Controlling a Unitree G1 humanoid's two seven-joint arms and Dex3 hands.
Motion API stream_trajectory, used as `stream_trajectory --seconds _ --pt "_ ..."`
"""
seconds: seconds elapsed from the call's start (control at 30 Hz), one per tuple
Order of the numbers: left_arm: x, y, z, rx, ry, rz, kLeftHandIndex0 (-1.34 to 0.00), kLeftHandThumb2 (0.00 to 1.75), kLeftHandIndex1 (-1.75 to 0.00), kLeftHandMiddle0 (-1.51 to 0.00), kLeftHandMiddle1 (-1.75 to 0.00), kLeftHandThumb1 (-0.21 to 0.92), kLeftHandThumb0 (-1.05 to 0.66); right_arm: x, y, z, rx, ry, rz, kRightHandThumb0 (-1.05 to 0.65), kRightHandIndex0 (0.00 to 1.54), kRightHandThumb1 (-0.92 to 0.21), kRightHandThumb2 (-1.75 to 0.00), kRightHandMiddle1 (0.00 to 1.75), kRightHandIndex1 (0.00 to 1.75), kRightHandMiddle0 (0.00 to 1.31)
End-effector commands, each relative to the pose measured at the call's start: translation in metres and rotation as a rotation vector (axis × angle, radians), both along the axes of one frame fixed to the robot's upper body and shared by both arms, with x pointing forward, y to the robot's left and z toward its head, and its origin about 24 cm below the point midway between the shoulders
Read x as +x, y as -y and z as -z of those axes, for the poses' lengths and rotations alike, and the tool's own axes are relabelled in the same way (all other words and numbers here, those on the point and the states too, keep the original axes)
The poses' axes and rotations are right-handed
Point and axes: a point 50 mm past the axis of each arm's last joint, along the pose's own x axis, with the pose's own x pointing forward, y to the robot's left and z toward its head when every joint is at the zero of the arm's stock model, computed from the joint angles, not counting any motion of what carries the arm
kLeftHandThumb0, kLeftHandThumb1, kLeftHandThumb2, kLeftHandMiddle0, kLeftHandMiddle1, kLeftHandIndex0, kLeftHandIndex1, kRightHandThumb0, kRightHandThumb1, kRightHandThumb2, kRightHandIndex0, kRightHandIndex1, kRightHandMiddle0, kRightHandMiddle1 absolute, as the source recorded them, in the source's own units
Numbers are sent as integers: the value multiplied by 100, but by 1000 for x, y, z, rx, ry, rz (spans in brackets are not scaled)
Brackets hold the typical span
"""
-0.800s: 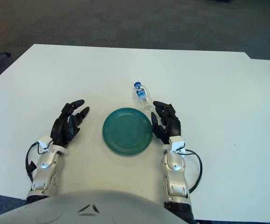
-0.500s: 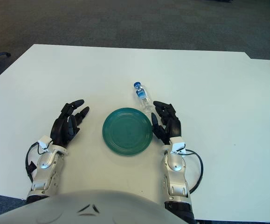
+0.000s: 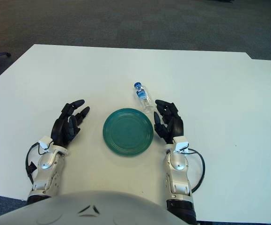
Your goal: Put the bottle into the plate.
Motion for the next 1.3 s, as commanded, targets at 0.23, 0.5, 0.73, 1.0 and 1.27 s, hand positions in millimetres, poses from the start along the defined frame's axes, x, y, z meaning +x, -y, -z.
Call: stream_trajectory --seconds 0.23,0.5,0.73,1.0,1.27 --pt "-1 6 18 -39 -94 -4 -26 70 -87 -66 -2 92 -47 24 41 -52 -176 114 52 -61 46 -92 -39 85 24 1" --pt "3 11 21 -70 -102 36 -22 74 -83 -64 -1 92 -48 34 47 -74 -351 120 64 -66 42 -92 -33 79 20 0" --pt "5 15 23 -77 -100 53 -20 75 -81 -62 0 92 -51 56 49 -85 -506 108 49 -67 41 -92 -30 79 17 0" --pt "7 20 25 -93 -96 63 -20 76 -80 -62 0 92 -50 74 49 -88 -603 79 2 -70 41 -92 -31 77 14 0" --pt "9 29 26 -89 -90 91 -19 78 -79 -59 0 92 -52 98 40 -96 -749 41 -45 -71 42 -92 -32 73 12 0"
